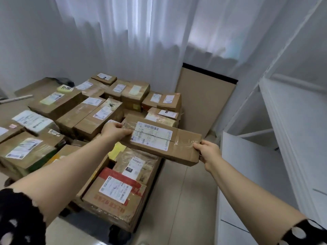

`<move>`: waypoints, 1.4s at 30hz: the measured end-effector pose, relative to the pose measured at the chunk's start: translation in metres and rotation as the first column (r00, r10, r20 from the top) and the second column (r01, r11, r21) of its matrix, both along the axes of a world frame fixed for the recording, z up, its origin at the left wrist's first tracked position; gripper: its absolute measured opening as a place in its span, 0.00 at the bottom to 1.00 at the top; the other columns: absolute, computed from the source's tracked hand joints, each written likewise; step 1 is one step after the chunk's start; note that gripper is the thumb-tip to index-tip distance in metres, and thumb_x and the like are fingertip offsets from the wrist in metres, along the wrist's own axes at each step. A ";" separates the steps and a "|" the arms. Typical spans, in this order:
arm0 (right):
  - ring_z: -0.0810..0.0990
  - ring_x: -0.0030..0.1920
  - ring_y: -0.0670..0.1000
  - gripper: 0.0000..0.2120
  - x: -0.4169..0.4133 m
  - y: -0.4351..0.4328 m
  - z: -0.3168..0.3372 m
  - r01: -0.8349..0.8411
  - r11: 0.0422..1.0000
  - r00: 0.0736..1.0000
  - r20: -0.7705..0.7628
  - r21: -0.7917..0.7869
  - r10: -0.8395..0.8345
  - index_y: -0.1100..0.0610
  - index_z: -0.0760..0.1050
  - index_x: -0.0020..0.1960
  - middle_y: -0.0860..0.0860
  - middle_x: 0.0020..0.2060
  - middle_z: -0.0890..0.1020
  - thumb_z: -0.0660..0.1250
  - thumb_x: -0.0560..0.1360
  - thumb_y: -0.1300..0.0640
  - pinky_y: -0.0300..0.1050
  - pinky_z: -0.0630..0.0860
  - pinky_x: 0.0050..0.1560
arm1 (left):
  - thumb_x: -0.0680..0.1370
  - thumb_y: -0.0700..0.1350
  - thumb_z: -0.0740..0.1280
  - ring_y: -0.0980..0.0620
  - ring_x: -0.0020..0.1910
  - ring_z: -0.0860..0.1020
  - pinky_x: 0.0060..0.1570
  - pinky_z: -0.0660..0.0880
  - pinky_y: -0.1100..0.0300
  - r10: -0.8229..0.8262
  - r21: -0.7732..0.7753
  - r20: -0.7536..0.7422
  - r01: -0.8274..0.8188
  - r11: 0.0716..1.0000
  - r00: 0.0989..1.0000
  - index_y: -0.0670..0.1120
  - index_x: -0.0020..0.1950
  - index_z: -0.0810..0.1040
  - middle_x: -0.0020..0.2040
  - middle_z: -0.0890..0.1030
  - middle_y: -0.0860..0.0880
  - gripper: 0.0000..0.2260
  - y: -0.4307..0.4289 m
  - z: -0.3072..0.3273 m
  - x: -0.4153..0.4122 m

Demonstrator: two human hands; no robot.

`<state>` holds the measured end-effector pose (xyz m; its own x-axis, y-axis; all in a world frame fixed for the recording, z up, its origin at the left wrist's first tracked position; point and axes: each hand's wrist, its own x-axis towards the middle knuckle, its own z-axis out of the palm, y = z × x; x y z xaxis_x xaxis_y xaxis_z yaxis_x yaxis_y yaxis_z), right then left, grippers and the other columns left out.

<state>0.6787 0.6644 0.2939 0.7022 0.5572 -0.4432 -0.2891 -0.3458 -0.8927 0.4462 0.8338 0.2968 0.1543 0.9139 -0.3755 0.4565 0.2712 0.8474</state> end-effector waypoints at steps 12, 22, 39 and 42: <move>0.80 0.45 0.54 0.04 0.140 0.186 -0.038 -0.110 0.993 0.994 -0.011 -0.036 0.110 0.60 0.79 0.49 0.51 0.38 0.80 0.68 0.75 0.64 0.54 0.78 0.56 | 0.73 0.41 0.73 0.49 0.50 0.76 0.52 0.74 0.56 0.128 0.048 -0.040 -0.126 0.991 0.991 0.41 0.64 0.75 0.58 0.78 0.44 0.20 0.146 -0.002 0.124; 0.80 0.47 0.49 0.25 0.259 0.341 -0.057 -0.404 0.915 0.914 -0.049 -0.007 0.403 0.52 0.69 0.70 0.50 0.56 0.78 0.67 0.75 0.66 0.49 0.81 0.44 | 0.75 0.38 0.70 0.51 0.50 0.74 0.50 0.73 0.58 0.326 0.101 -0.088 -0.317 0.943 0.941 0.40 0.66 0.74 0.56 0.78 0.45 0.19 0.256 0.002 0.228; 0.81 0.45 0.55 0.16 0.244 0.563 -0.143 -0.545 0.814 0.834 -0.233 -0.202 0.501 0.55 0.68 0.62 0.57 0.53 0.78 0.66 0.76 0.63 0.52 0.82 0.38 | 0.76 0.43 0.70 0.46 0.61 0.75 0.62 0.73 0.50 0.404 0.113 -0.236 -0.388 0.915 0.884 0.47 0.70 0.71 0.65 0.75 0.46 0.23 0.488 -0.075 0.227; 0.78 0.38 0.52 0.17 0.232 0.589 -0.165 -0.600 0.765 0.797 -0.264 -0.233 0.544 0.57 0.67 0.64 0.58 0.55 0.77 0.65 0.77 0.62 0.41 0.77 0.25 | 0.77 0.44 0.69 0.45 0.62 0.74 0.58 0.72 0.55 0.384 0.130 -0.307 -0.361 0.923 0.871 0.46 0.71 0.71 0.65 0.75 0.47 0.22 0.515 -0.087 0.221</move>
